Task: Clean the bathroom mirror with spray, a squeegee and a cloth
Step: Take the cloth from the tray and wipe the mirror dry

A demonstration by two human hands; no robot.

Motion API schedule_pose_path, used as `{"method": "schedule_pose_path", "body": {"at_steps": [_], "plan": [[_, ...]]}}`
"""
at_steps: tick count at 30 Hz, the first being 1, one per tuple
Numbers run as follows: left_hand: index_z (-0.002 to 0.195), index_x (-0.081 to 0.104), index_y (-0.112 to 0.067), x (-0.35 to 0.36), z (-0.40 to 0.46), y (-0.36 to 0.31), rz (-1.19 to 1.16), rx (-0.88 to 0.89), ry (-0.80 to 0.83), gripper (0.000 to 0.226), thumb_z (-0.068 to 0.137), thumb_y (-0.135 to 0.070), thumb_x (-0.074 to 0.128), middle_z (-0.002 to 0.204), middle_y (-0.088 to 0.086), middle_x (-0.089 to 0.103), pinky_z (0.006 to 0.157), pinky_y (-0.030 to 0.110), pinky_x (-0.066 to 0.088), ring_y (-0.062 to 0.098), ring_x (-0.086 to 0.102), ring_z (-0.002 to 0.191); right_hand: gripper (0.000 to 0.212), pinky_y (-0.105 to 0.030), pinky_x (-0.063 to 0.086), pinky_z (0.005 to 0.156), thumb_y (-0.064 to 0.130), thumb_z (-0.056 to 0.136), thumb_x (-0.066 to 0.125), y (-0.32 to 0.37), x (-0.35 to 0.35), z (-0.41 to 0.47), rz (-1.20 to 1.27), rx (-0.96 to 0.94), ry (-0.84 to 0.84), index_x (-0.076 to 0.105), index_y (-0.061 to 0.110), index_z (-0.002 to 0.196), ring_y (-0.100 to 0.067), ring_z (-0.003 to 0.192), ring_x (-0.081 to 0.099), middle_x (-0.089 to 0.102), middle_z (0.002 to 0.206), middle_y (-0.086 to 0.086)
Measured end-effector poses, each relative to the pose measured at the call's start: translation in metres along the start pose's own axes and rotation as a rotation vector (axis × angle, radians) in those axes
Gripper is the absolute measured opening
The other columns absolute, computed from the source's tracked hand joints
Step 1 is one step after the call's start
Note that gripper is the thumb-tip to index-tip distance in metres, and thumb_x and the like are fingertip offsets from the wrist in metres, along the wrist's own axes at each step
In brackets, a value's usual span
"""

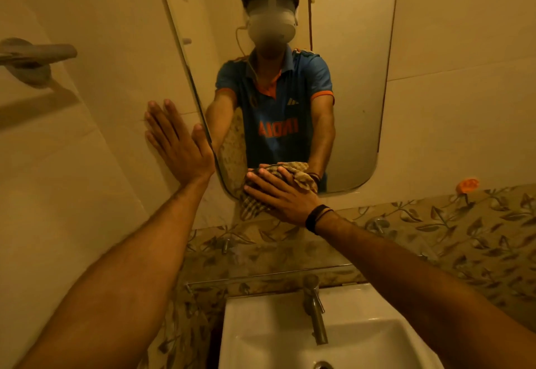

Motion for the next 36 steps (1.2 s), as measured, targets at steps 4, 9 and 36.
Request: {"method": "schedule_pose_path", "body": {"at_steps": [4,9,36], "plan": [[0.161,0.011,-0.013,-0.001,-0.002,-0.002,0.029,-0.018,-0.001,0.066,0.106,-0.047,0.020,0.167,0.016,0.018,0.125,0.050,0.014,0.032,0.015,0.156,0.065,-0.050,-0.009,0.121,0.044,0.100,0.036,-0.041,-0.002,-0.058,0.003,0.090,-0.004,0.010,0.026,0.158,-0.027,0.153,0.000,-0.001,0.166,-0.003],[0.161,0.012,-0.012,-0.001,-0.002,-0.002,0.046,-0.035,0.013,0.065,0.106,-0.046,0.020,0.167,0.017,0.018,0.126,0.049,0.013,0.033,0.015,0.156,0.069,-0.050,-0.010,0.120,0.054,0.097,0.031,-0.104,-0.002,-0.122,-0.040,0.256,0.061,0.009,0.029,0.158,-0.028,0.153,-0.002,0.000,0.166,-0.003],[0.161,0.012,-0.010,-0.012,-0.011,-0.017,0.005,-0.223,0.150,0.063,0.106,-0.040,0.020,0.169,0.014,0.012,0.125,0.044,0.015,0.031,0.012,0.156,0.075,-0.051,-0.010,0.120,0.061,0.096,0.038,-0.095,-0.017,-0.083,0.071,0.396,0.011,0.009,0.028,0.158,-0.028,0.152,-0.004,-0.003,0.166,-0.005]]}}
Point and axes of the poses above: each hand's wrist, its own z-axis towards the middle knuckle, its own x-axis out of the palm, y = z × x, the point moved 10 cm from there along z, towards the middle knuckle
